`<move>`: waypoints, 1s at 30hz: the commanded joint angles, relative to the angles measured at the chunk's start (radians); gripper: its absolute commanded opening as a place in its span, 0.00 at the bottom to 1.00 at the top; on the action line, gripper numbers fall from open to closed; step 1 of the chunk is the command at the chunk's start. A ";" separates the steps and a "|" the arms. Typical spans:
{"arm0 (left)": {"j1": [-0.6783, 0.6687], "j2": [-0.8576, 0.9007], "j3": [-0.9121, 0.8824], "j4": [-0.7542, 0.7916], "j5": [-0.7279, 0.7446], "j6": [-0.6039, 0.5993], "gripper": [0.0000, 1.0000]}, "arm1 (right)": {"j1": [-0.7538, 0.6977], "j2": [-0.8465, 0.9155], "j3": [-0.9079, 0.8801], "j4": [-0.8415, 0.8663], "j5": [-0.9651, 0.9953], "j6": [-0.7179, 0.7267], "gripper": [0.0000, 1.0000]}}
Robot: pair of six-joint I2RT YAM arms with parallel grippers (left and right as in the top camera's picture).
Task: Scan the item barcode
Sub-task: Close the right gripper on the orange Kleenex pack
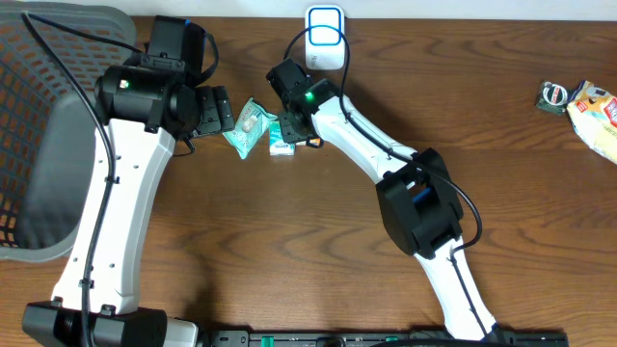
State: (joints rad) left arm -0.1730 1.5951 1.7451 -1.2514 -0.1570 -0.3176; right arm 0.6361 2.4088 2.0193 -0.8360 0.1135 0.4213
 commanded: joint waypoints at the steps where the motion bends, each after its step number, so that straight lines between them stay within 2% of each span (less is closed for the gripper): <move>1: 0.002 -0.002 -0.003 -0.002 -0.012 -0.009 0.98 | -0.001 -0.028 -0.030 0.014 0.048 0.012 0.41; 3: 0.002 -0.002 -0.003 -0.002 -0.012 -0.009 0.98 | -0.005 -0.028 -0.039 0.017 0.083 0.012 0.36; 9: 0.002 -0.002 -0.003 -0.002 -0.012 -0.009 0.98 | -0.021 -0.028 -0.047 0.003 0.116 0.012 0.01; 19: 0.002 -0.002 -0.003 -0.002 -0.012 -0.009 0.98 | -0.028 -0.041 -0.043 -0.029 0.057 0.012 0.01; 23: 0.002 -0.002 -0.003 -0.002 -0.012 -0.009 0.98 | -0.064 -0.085 -0.043 -0.048 -0.063 0.004 0.01; 30: 0.002 -0.002 -0.003 -0.002 -0.012 -0.009 0.97 | -0.167 -0.126 -0.043 -0.074 -0.341 -0.094 0.01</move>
State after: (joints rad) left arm -0.1730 1.5951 1.7451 -1.2514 -0.1570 -0.3176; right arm 0.5110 2.3291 1.9808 -0.8997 -0.0662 0.3847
